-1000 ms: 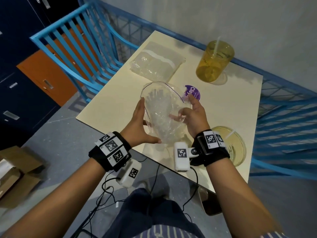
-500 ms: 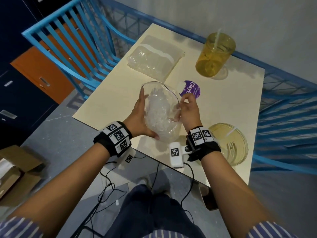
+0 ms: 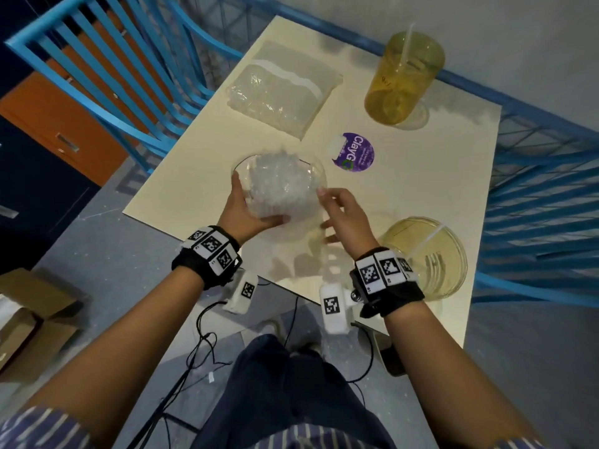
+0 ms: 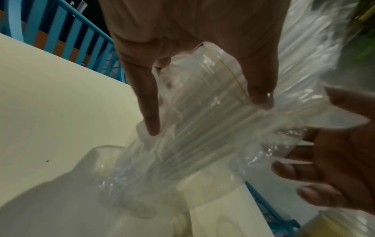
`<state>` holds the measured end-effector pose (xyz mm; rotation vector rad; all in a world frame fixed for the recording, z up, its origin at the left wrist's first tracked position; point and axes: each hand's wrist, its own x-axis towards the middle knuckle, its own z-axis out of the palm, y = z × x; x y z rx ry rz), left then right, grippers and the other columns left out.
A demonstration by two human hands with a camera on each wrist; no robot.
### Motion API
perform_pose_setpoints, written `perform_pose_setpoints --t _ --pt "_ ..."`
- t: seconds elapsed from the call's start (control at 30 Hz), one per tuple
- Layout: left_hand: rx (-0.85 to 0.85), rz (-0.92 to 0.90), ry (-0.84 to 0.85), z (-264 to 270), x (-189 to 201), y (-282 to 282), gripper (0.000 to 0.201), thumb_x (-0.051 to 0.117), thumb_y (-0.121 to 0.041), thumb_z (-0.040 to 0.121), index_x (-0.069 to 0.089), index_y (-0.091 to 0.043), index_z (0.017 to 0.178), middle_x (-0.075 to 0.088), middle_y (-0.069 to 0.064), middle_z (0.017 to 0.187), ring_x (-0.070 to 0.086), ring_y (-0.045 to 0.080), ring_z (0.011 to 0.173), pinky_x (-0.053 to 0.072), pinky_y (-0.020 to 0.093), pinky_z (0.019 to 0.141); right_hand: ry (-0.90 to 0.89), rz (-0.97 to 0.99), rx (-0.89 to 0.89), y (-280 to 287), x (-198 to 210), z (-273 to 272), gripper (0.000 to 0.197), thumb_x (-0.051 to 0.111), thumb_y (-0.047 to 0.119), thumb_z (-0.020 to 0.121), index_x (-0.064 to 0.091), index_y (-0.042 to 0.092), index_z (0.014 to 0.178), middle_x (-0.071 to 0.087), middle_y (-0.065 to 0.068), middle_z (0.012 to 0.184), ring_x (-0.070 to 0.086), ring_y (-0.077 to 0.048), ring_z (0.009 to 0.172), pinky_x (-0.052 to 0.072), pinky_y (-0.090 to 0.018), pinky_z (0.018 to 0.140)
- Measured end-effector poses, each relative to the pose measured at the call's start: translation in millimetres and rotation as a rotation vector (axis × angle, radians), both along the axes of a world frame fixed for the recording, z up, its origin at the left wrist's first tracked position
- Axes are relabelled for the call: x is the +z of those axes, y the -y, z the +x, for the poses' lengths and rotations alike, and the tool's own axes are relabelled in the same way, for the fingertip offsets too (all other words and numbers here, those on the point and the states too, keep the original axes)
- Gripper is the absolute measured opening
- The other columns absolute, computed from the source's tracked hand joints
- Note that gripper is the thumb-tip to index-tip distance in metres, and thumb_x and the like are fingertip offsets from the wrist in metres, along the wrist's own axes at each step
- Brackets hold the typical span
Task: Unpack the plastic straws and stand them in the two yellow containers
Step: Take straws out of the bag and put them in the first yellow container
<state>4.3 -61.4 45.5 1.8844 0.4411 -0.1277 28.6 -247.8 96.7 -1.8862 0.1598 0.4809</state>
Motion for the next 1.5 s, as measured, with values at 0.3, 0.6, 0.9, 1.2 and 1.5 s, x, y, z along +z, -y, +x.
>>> perform_pose_setpoints --t 0.3,0.6,0.9,1.2,1.5 --pt "-0.047 -0.126 0.088 -14.9 17.4 26.2 0.102 0.086 -0.01 0.058 0.027 -0.013 0.14 0.053 -0.018 0.109 0.056 -0.018 0.088 0.054 0.012 0.061 -0.18 0.581 -0.117 -7.2 12.8 -15.2 0.023 0.039 0.019 0.1 0.056 0.011 0.113 0.057 0.0 0.108 0.06 -0.033 0.105 0.049 -0.043 0.092" --pt "-0.1 -0.062 0.16 -23.3 -7.8 27.2 0.142 0.093 -0.017 0.047 -0.008 -0.023 0.146 0.018 -0.013 0.149 0.023 -0.007 0.132 0.025 0.008 0.104 0.237 -0.245 -0.038 -4.1 -18.8 -17.2 0.074 0.055 -0.005 0.078 0.025 0.015 0.142 0.03 -0.014 0.14 0.038 -0.027 0.126 0.037 -0.032 0.106" --pt "0.054 -0.164 0.273 -23.3 -11.4 47.2 0.118 0.08 0.008 0.061 0.004 -0.033 0.141 0.028 -0.007 0.137 0.044 -0.013 0.112 0.045 0.005 0.078 0.249 -0.119 0.017 -7.8 5.7 -9.2 0.076 0.075 0.017 0.073 0.036 0.019 0.139 0.029 -0.008 0.137 0.04 -0.02 0.123 0.036 -0.025 0.104" --pt "0.103 -0.044 0.23 -33.2 -20.1 48.9 0.116 0.088 -0.016 0.046 0.021 -0.018 0.141 0.031 0.002 0.135 0.039 -0.002 0.12 0.042 0.025 0.104 0.371 -0.319 -0.063 -3.8 -12.7 -24.4 0.043 0.075 0.027 0.065 0.063 0.011 0.103 0.038 -0.008 0.132 0.037 -0.027 0.12 0.036 -0.035 0.098" --pt "-0.001 0.051 0.21 -25.6 -2.2 54.8 0.142 0.092 -0.012 0.048 -0.008 -0.023 0.147 0.02 -0.009 0.133 0.034 -0.006 0.107 0.035 0.018 0.094 0.605 -0.197 -0.224 10.2 21.2 -14.8 0.031 0.06 0.028 0.076 0.061 0.005 0.097 0.044 -0.005 0.12 0.037 -0.02 0.114 0.032 -0.024 0.102"
